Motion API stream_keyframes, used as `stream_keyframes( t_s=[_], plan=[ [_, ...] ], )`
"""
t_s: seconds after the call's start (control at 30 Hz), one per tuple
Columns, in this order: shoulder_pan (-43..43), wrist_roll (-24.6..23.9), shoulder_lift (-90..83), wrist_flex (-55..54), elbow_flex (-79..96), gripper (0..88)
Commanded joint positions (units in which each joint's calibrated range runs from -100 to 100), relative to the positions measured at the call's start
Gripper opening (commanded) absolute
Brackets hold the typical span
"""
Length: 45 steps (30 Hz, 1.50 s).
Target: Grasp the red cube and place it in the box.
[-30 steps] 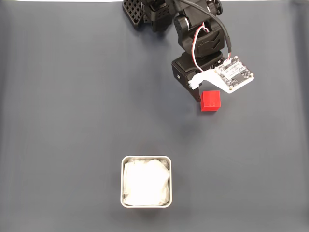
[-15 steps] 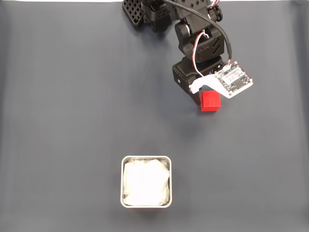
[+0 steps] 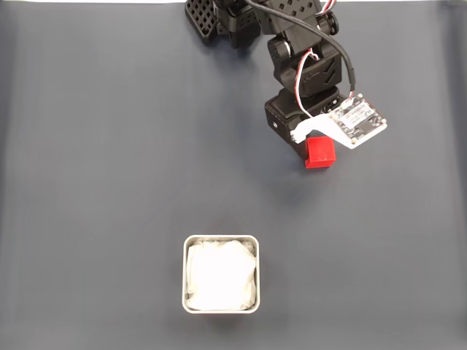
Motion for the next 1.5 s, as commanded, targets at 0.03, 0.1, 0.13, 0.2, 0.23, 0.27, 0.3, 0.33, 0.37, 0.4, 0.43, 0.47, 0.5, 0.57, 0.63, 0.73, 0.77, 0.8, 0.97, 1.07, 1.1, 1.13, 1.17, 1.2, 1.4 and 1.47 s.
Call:
stream_keyframes(
  t_s=[0.03,0.1,0.13,0.2,0.23,0.27,0.3,0.33,0.37,0.4,0.43,0.47,0.5,0.57,0.63,0.73,0.77,0.8,0.97,1.07,1.1,1.13,1.17,1.2,1.4,1.47],
  plan=[
    [-1.31,-0.34,0.19,-1.26,-1.79,45.2],
    [-1.74,-0.49,0.27,-1.34,-2.07,45.2],
    [-1.95,-0.54,0.27,-1.34,-2.16,45.2],
    [-2.24,-0.68,0.36,-1.34,-2.52,45.2],
    [-2.45,-0.73,0.45,-1.34,-2.62,45.2],
    [-2.59,-0.83,0.53,-1.34,-2.8,45.2],
    [-2.73,-0.83,0.62,-1.34,-2.98,45.2],
    [-2.87,-0.88,0.71,-1.51,-3.07,45.2],
    [-3.02,-0.88,0.71,-1.67,-3.16,45.2],
    [-3.16,-0.88,0.71,-1.83,-3.25,45.2],
    [-3.3,-0.88,0.79,-2.08,-3.25,45.2],
    [-3.44,-0.83,0.79,-2.33,-3.25,45.2],
    [-3.58,-0.83,0.88,-2.57,-3.25,45.2],
    [-3.8,-0.83,0.88,-2.9,-3.25,45.2],
    [-4.08,-0.83,0.97,-3.15,-3.25,45.2],
    [-4.37,-0.83,1.05,-3.64,-3.25,45.2],
    [-4.44,-0.88,1.14,-3.88,-3.25,45.1],
    [-4.58,-0.88,1.14,-4.13,-3.25,45.1],
    [-5.15,-0.93,1.4,-5.03,-3.25,45.0],
    [-5.29,-0.93,1.57,-5.28,-3.25,44.9],
    [-5.29,-0.88,1.66,-5.28,-3.25,44.8],
    [-5.29,-0.83,1.75,-5.28,-3.25,44.7],
    [-5.29,-0.83,1.75,-5.28,-3.25,44.4],
    [-5.29,-0.78,1.83,-5.28,-3.25,44.0],
    [-5.08,-0.54,2.18,-5.28,-2.98,36.2],
    [-4.93,-0.44,2.27,-5.28,-2.8,32.5]
  ],
)
